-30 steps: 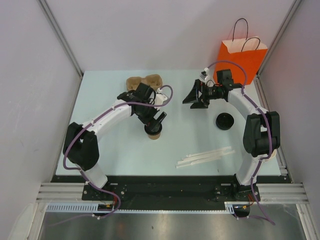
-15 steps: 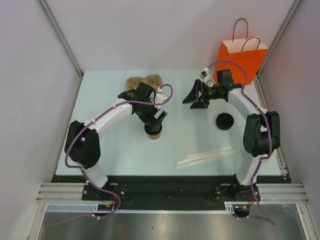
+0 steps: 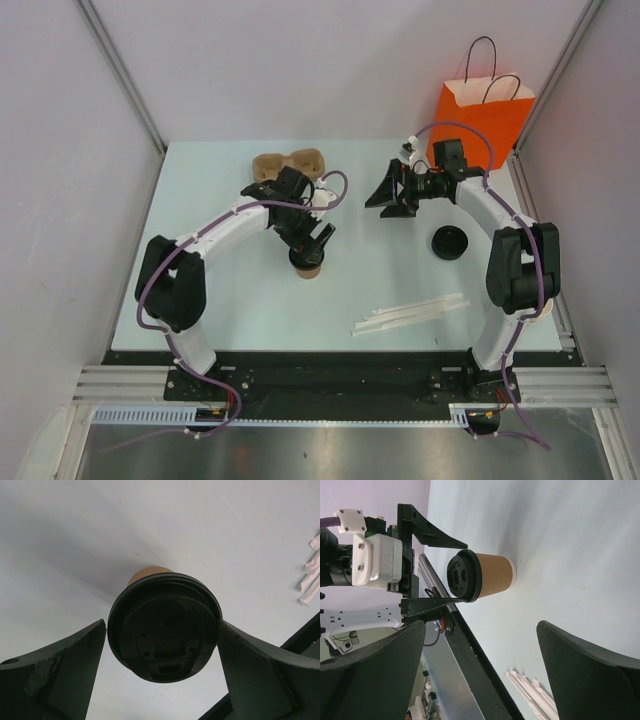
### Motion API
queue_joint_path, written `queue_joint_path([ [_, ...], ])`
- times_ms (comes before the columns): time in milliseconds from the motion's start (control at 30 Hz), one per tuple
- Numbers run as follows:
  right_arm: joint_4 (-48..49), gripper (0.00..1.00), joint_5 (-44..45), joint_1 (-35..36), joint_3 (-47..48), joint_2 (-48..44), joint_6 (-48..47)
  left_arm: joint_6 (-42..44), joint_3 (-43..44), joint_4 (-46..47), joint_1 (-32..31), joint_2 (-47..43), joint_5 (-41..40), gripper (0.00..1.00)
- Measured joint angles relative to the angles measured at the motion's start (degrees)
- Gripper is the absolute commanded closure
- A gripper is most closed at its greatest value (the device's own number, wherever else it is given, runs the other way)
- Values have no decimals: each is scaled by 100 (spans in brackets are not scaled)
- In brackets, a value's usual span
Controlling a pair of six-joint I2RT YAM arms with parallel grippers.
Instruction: Pack the takeout coffee
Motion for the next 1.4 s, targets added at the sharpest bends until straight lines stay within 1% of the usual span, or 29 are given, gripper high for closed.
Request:
queue_joint_path([
  [167,9,0,0,-11,-11,0,2,-22,0,0,9,20,63,19],
  [267,11,0,0,-17,-11,0,9,-42,0,0,31,20,92,27],
  [300,13,0,0,-20,-11,0,17,-48,0,0,48,20,96,32],
  [400,11,0,0,-24,-11,0,26,-44,-2,-24,170,2,101,37],
  [500,13,0,0,-26,-11,0,39,-11,0,-118,435,-63,81,38],
  [633,15,0,-2,-24,-11,0,44,157,136,-372,1021,-164,-4,39],
  [867,22,0,0,-26,-11,0,59,560,1202,-664,2636,-22,-55,39],
  [967,44,0,0,-26,-13,0,63,627,1683,-691,3287,297,-37,39],
  [1067,61,0,0,-26,-13,0,66,632,1967,-710,3727,695,4,39],
  [1200,63,0,0,-26,-13,0,66,629,1993,-841,3945,1008,26,37],
  [1400,76,0,0,-26,-13,2,85,616,1891,-861,3947,1056,129,36],
])
